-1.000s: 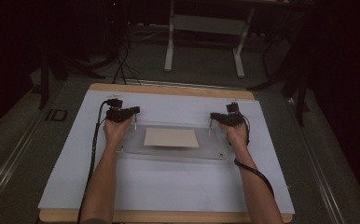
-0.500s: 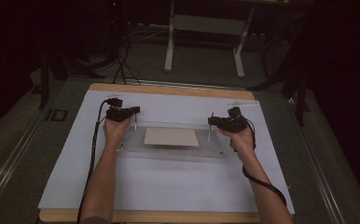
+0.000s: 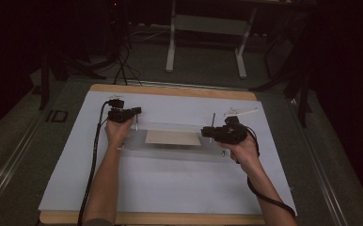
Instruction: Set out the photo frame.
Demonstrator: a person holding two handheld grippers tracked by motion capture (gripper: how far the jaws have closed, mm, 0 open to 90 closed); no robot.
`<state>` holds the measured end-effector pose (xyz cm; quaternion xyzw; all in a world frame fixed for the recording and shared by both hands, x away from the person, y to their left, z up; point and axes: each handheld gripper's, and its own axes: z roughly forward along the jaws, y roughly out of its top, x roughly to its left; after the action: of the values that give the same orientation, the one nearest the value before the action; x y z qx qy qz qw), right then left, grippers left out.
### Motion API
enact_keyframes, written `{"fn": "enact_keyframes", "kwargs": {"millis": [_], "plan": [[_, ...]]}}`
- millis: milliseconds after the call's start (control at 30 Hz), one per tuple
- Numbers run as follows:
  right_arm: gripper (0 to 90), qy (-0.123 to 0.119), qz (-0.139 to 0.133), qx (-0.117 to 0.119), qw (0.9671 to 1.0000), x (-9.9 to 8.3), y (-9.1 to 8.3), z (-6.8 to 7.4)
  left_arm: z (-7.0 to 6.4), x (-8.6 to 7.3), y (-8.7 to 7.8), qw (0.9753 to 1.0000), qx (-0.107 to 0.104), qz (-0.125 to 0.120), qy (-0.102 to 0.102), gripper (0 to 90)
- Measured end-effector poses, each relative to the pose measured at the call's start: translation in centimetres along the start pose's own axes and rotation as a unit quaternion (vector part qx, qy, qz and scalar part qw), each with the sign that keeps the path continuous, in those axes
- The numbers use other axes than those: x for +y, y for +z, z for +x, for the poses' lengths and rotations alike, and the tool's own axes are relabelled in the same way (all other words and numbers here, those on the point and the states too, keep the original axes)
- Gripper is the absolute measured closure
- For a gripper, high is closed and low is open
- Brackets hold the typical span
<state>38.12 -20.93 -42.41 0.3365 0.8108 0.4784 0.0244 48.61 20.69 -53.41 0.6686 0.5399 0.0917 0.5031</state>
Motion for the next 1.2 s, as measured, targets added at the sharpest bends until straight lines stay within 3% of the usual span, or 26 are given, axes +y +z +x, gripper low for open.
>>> {"fn": "enact_keyframes", "kwargs": {"millis": [167, 333, 400, 667, 767, 933, 1000, 1067, 1200], "plan": [[85.9, -0.026, 0.001, -0.017, 0.9995, -0.2, -0.9, 2.6, 0.0, 0.0, 0.0, 1.0, -0.001, -0.001, -0.003, 85.0], [89.6, -0.041, 0.005, -0.014, 0.999, -1.0, -1.1, 4.4, 0.0, 0.0, 0.1, 1.0, -0.001, 0.0, -0.005, 85.0], [89.9, -0.048, 0.007, -0.004, 0.9988, -1.6, -0.9, 5.5, 0.0, 0.1, 0.1, 1.0, 0.001, 0.003, -0.003, 85.1], [90.0, -0.043, 0.007, 0.047, 0.998, -2.2, -0.5, 7.1, 0.0, 0.1, 0.1, 1.0, 0.001, 0.004, -0.002, 85.0], [90.0, -0.054, 0.014, 0.051, 0.9972, -2.8, 0.1, 8.1, 0.0, 0.2, 0.1, 1.0, 0.002, 0.006, -0.004, 85.0], [90.0, -0.054, 0.011, 0.028, 0.9981, -4.4, 1.4, 8.4, 0.0, 0.3, 0.1, 1.0, 0.001, 0.01, -0.002, 85.0], [90.0, -0.059, 0.01, 0.006, 0.9982, -4.7, 1.8, 8.5, 0.0, 0.3, 0.1, 0.9999, 0.002, 0.012, -0.002, 85.1], [90.0, -0.055, 0.01, 0.005, 0.9984, -4.9, 2.0, 8.4, 0.0, 0.4, 0.2, 0.9999, 0.003, 0.012, -0.003, 85.0], [90.0, -0.049, -0.009, -0.016, 0.9986, -4.9, 2.1, 8.2, 0.0, 0.4, 0.2, 0.9999, 0.001, 0.014, -0.005, 85.0]]}}
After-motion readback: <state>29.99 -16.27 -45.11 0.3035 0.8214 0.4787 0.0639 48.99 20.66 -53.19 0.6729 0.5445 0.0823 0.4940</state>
